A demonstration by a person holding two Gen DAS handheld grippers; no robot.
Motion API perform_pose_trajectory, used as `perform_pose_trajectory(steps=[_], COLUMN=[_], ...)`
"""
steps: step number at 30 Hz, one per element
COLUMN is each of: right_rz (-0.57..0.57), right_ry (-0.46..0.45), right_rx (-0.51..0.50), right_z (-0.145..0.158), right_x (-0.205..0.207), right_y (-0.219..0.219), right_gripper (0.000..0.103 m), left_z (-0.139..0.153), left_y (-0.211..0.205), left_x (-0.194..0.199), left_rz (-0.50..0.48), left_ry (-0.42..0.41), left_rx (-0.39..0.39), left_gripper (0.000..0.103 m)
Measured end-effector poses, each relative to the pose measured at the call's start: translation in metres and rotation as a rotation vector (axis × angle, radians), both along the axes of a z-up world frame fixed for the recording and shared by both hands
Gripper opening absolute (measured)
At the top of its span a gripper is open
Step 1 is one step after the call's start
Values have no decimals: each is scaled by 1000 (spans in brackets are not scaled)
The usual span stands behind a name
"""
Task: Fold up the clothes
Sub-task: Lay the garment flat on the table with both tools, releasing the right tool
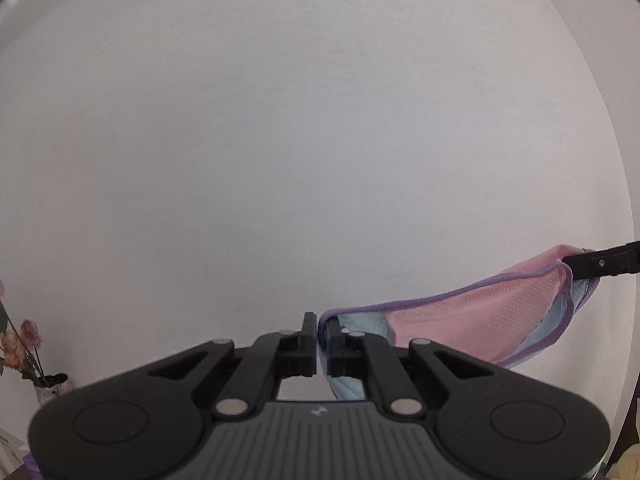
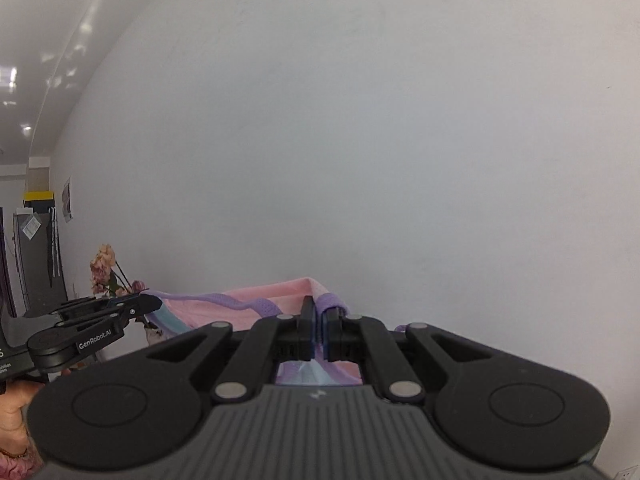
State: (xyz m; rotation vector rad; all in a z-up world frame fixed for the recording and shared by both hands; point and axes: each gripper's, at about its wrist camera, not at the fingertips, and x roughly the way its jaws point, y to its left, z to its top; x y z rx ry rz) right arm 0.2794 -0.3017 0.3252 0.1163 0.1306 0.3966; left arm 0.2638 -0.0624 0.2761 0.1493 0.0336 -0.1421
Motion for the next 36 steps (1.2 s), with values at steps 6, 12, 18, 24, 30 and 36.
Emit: perform_pose_trajectory(steps=[6,12,18,24,30,36], right_rz=[53,132,146,180,227,216], right_ry=[242,439,508,459,429,467], right_rx=[-89,-4,13,44,71,71], right_z=[-135,-223,-237,-215,-205,-219], right_x=[-39,-107,-102,-101,-114,-124], right_y=[1,0,5,4,4,-11], right_gripper=[3,3,3,3,3,3], left_z=[-137,-206,-238,-254,-282,-279], left_y=[-4,7,-9,-42,-59,-33], left_x=[-45,-77,-89,-97,-81,-67], left_rz=[-80,-182,-346,-500,-521,-386], left_ry=[265,472,583,627,721,687], left_rx=[135,150,174,173,204,158], left_gripper=[3,2,27,45,11,0])
